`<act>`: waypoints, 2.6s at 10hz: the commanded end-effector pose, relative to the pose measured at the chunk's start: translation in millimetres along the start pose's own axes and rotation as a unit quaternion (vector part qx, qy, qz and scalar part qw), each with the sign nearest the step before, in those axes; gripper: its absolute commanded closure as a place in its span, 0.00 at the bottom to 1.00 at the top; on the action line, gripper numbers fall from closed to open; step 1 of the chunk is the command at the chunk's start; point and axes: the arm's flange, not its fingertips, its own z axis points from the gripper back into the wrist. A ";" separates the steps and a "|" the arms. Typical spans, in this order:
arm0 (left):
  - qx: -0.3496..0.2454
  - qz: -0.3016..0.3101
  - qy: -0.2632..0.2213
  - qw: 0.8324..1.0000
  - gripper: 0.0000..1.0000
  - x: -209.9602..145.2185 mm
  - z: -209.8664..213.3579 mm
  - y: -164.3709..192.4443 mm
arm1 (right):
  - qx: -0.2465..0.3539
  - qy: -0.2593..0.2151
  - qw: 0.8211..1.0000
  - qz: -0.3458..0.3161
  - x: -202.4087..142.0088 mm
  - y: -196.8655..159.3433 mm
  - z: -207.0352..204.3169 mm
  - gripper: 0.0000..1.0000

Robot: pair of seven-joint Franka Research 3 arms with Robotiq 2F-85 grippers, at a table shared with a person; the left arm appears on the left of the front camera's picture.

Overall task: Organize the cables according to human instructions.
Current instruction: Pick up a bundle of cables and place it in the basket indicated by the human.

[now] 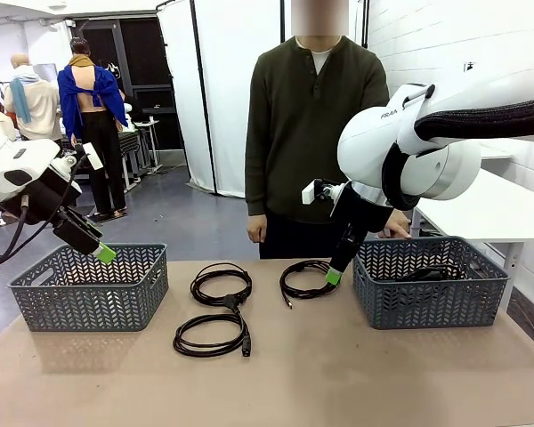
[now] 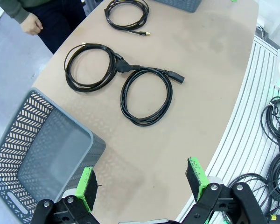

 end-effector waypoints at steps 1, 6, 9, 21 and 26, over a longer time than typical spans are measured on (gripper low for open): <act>-0.003 0.000 -0.002 1.000 0.00 -1.1 0.5 1.8 | 0.004 -0.005 1.000 -0.005 1.5 -0.8 -0.8 0.00; -0.003 0.000 -0.002 1.000 0.00 -1.1 0.5 1.8 | 0.004 -0.005 1.000 -0.005 1.5 -0.8 -0.8 0.00; -0.003 0.000 -0.002 1.000 0.00 -1.1 0.5 1.8 | -0.007 0.008 1.000 -0.026 8.4 -2.9 1.6 0.00; -0.003 0.000 -0.002 1.000 0.00 -1.1 0.5 1.8 | -0.079 0.065 0.907 -0.408 122.9 -100.2 -62.3 0.00; -0.003 0.000 -0.002 1.000 0.00 -1.1 0.5 1.8 | -0.068 0.049 0.913 -0.399 111.4 -99.6 -59.5 0.00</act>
